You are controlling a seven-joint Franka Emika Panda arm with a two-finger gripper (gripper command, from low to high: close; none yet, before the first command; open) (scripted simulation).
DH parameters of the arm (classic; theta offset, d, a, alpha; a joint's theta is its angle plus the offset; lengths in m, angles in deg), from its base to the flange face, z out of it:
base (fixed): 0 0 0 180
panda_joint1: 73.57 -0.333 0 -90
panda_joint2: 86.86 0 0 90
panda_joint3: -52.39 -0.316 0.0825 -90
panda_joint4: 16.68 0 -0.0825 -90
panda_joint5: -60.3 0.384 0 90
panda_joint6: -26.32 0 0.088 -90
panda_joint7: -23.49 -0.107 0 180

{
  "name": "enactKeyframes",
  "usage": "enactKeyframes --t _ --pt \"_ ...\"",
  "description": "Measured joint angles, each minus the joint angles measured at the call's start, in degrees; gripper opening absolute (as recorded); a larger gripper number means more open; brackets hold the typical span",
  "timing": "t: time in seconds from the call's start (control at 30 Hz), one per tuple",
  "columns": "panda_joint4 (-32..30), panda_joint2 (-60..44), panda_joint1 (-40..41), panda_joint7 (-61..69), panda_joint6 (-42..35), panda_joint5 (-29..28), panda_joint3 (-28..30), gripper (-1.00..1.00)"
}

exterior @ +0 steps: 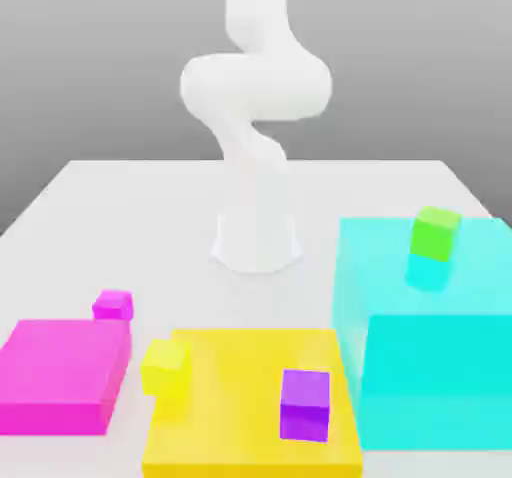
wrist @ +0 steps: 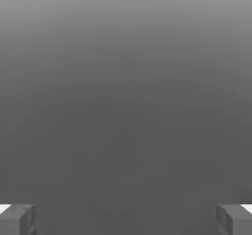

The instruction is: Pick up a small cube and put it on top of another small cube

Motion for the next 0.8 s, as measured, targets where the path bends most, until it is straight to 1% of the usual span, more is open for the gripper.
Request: enactKeyframes --t 0.37,0.7,0.8 --pt "-18.0 -18.7 19.7 -24.3 15.9 -2.4 2.4 0.0" --pt "-33.9 -35.0 34.8 -44.4 29.9 -3.1 7.5 0.0" --pt "-35.2 -40.7 35.9 -46.0 34.6 -1.6 8.3 0.0"
